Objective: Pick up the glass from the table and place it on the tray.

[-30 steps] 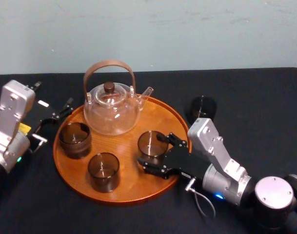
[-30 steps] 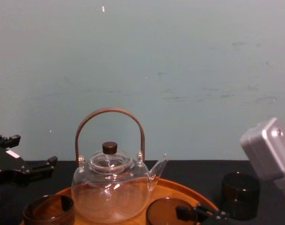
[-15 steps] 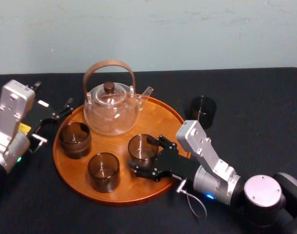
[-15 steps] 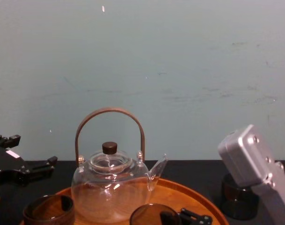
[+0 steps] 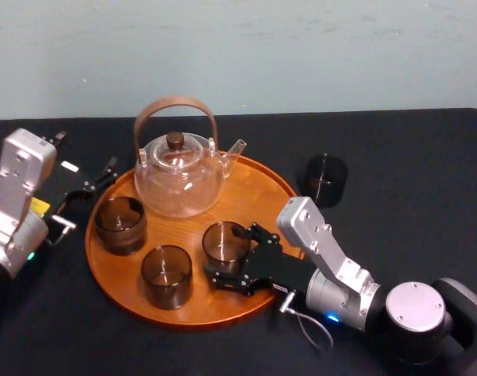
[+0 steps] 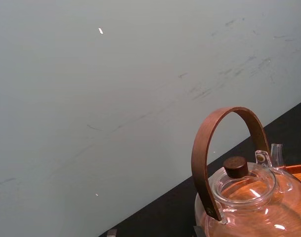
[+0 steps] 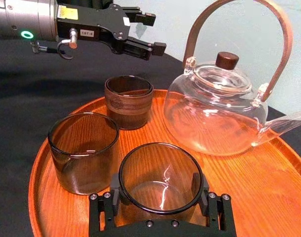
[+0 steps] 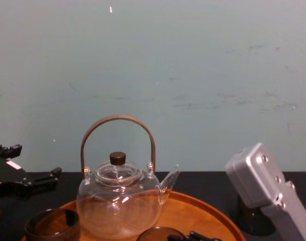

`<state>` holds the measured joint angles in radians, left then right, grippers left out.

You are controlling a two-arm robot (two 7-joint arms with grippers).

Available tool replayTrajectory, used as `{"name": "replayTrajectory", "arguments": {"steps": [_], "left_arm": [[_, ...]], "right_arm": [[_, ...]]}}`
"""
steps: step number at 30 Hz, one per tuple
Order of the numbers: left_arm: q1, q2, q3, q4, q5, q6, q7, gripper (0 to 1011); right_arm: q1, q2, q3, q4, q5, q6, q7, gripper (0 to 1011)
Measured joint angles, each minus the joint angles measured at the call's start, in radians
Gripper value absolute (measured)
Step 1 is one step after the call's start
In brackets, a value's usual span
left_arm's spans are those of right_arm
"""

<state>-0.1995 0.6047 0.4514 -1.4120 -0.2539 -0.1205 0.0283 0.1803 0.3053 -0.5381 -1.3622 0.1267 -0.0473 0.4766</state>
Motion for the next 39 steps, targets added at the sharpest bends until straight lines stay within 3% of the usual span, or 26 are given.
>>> {"name": "replayTrajectory", "arguments": {"steps": [20, 26, 32, 39], "left_arm": [[0.0, 0.0, 0.0, 0.0, 0.0, 0.0, 0.0, 1001], [0.0, 0.0, 0.0, 0.0, 0.0, 0.0, 0.0, 1001], [0.0, 0.0, 0.0, 0.0, 0.0, 0.0, 0.0, 1001], [0.0, 0.0, 0.0, 0.0, 0.0, 0.0, 0.0, 1001]], "right_arm": [[-0.007, 0.006, -0.005, 0.001, -0.002, 0.003, -0.004, 908], [-0.008, 0.006, -0.005, 0.002, -0.004, 0.008, -0.004, 1002], [-0.008, 0.006, -0.003, 0.002, -0.003, 0.008, -0.002, 1002], [-0.029, 0.027, 0.009, -0.039, 0.005, 0.003, -0.003, 1002]]}}
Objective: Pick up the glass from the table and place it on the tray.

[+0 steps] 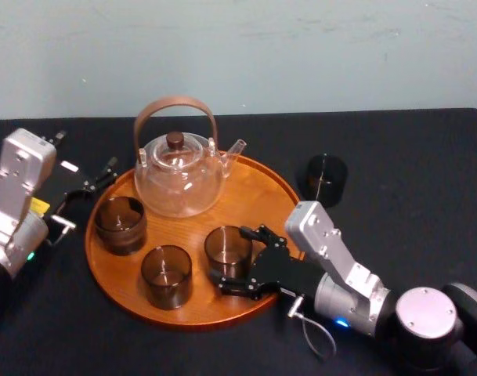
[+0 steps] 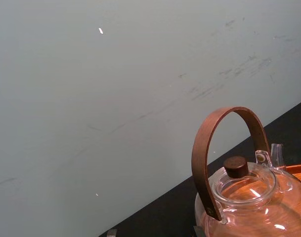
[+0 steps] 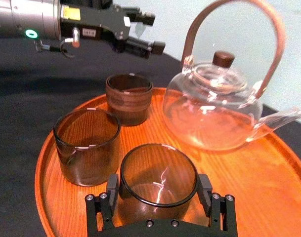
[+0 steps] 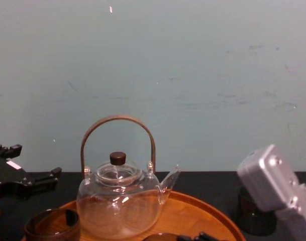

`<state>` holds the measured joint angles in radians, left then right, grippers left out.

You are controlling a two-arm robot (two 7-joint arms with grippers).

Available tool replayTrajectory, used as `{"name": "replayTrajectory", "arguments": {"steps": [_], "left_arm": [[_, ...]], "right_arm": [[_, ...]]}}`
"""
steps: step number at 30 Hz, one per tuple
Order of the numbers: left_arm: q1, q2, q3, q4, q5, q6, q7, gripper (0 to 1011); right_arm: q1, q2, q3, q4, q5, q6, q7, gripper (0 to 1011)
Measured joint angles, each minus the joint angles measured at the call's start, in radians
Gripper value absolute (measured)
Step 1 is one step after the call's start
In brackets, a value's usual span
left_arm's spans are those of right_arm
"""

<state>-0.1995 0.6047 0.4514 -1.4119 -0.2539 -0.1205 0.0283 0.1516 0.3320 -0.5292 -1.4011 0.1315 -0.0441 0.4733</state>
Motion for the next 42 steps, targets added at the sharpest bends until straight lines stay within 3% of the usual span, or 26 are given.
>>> {"name": "replayTrajectory", "arguments": {"steps": [13, 24, 33, 42], "left_arm": [[0.0, 0.0, 0.0, 0.0, 0.0, 0.0, 0.0, 1001], [0.0, 0.0, 0.0, 0.0, 0.0, 0.0, 0.0, 1002], [0.0, 0.0, 0.0, 0.0, 0.0, 0.0, 0.0, 1001], [0.0, 0.0, 0.0, 0.0, 0.0, 0.0, 0.0, 1001]], "right_arm": [[-0.079, 0.066, 0.054, -0.136, 0.017, -0.008, -0.026, 1002], [-0.167, 0.119, 0.134, -0.205, 0.062, -0.025, -0.045, 1002], [-0.19, 0.132, 0.208, -0.179, 0.096, -0.028, -0.072, 1002], [-0.164, 0.122, 0.288, -0.095, 0.095, -0.031, -0.12, 1002]]}}
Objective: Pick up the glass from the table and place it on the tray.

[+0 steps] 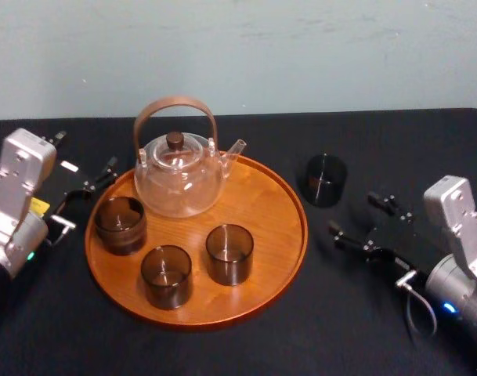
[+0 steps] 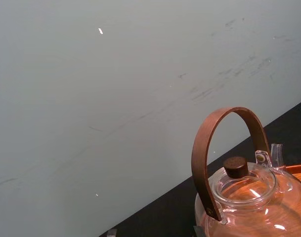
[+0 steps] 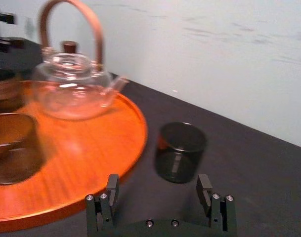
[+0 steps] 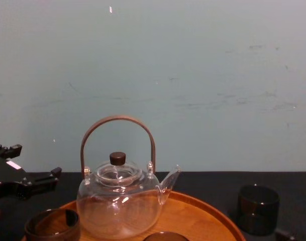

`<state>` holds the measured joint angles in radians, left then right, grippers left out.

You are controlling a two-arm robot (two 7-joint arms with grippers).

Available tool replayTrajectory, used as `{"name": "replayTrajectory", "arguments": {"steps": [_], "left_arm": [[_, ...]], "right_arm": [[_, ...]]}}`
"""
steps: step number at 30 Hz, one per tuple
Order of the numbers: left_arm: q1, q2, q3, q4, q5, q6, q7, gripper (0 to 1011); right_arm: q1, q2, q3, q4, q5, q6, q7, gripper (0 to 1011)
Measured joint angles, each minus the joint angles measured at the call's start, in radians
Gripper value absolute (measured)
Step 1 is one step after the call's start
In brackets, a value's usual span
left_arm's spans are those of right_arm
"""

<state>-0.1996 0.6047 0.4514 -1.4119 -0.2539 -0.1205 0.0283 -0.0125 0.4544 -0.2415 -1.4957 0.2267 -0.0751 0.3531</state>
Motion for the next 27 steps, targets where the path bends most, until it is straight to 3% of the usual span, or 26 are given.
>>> {"name": "replayTrajectory", "arguments": {"steps": [14, 27], "left_arm": [[0.0, 0.0, 0.0, 0.0, 0.0, 0.0, 0.0, 1001], [0.0, 0.0, 0.0, 0.0, 0.0, 0.0, 0.0, 1001]], "right_arm": [[0.075, -0.03, 0.044, 0.11, -0.038, 0.01, -0.024, 1002], [0.17, -0.055, 0.015, 0.182, -0.05, 0.061, 0.032, 1002]]}}
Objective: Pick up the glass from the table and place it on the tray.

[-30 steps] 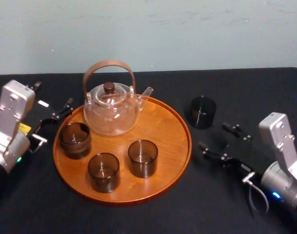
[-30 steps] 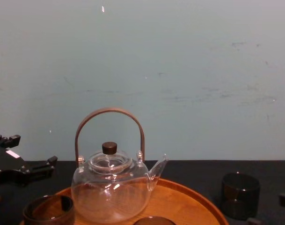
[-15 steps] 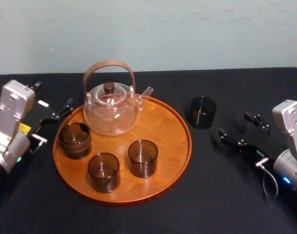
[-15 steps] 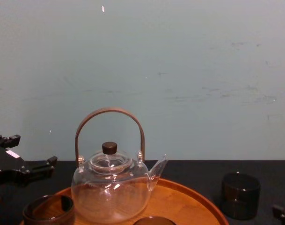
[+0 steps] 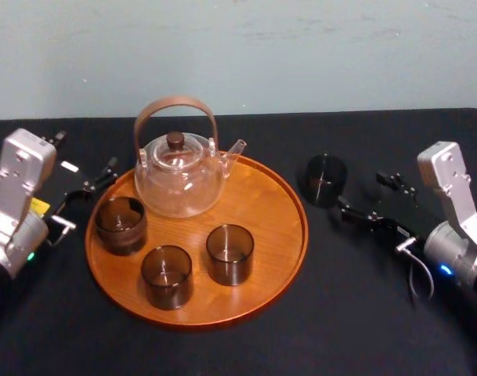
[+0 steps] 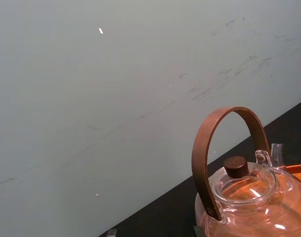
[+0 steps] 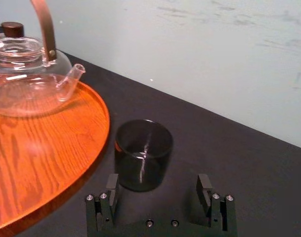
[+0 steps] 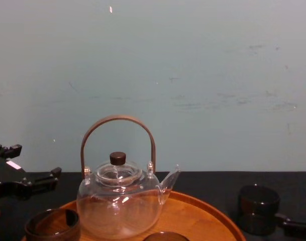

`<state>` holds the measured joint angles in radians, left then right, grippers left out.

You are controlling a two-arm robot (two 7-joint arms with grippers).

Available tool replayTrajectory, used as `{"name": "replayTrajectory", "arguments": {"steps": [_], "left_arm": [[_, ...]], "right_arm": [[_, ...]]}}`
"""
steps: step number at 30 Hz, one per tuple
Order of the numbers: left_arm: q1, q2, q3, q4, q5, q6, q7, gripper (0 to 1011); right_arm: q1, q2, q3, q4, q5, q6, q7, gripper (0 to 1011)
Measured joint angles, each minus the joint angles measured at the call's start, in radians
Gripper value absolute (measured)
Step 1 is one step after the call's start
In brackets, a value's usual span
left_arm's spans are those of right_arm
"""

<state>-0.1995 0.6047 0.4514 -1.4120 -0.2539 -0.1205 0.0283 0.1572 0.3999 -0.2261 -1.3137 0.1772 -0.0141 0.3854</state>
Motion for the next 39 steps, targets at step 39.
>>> {"name": "replayTrajectory", "arguments": {"steps": [39], "left_arm": [[0.0, 0.0, 0.0, 0.0, 0.0, 0.0, 0.0, 1001]], "right_arm": [[0.143, -0.001, -0.096, 0.054, -0.004, 0.116, 0.036, 1002]]}}
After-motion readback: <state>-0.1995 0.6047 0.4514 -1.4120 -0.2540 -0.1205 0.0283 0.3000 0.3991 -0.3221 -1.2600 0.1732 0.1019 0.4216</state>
